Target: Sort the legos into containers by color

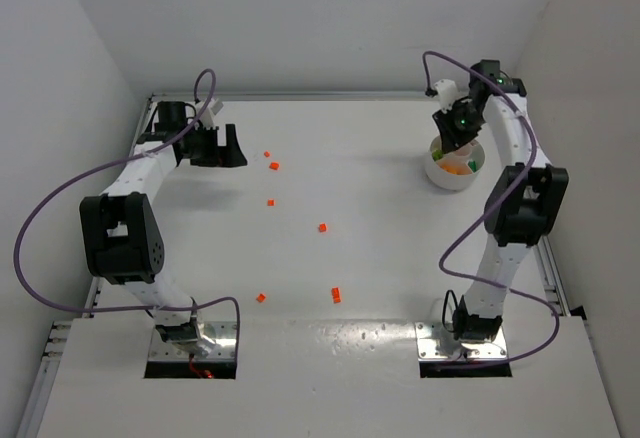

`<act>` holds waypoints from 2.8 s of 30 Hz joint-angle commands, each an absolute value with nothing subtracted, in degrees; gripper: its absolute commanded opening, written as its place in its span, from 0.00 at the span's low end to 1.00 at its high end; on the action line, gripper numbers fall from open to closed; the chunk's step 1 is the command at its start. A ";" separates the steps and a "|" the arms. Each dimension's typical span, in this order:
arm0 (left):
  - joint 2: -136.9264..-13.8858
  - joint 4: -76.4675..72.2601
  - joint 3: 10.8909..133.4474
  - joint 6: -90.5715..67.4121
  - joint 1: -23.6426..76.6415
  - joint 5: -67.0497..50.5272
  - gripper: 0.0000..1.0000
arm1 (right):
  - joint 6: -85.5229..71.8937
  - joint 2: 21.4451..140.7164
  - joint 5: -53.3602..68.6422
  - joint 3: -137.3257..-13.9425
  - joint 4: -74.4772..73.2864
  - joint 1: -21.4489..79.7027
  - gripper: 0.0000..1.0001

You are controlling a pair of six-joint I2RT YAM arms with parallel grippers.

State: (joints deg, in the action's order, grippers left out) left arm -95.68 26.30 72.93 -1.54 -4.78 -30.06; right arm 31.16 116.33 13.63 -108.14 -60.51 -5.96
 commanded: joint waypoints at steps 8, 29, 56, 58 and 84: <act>-94.31 25.66 74.53 -4.48 -4.39 -25.93 1.00 | 19.61 102.74 21.72 -79.04 -47.65 27.90 0.34; -92.99 25.14 71.28 -5.01 -8.26 -25.84 1.00 | 1.93 120.94 7.82 -85.96 -38.50 44.47 0.42; -92.99 24.61 70.22 -4.48 -10.37 -26.89 1.00 | -1.32 134.82 -0.17 -97.56 -41.75 44.12 0.54; -92.99 24.61 70.22 -4.48 -10.37 -26.89 1.00 | -1.84 134.82 -0.70 -97.56 -41.75 44.12 0.54; -94.22 24.61 71.28 -5.01 -10.37 -28.48 1.00 | -0.53 131.21 -4.57 -88.68 -39.38 42.01 0.56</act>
State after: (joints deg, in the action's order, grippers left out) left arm -95.13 26.04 70.19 -4.80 -9.76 -27.31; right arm -0.25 124.70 -0.19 -89.08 -39.00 43.27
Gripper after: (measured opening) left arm 0.995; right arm 0.558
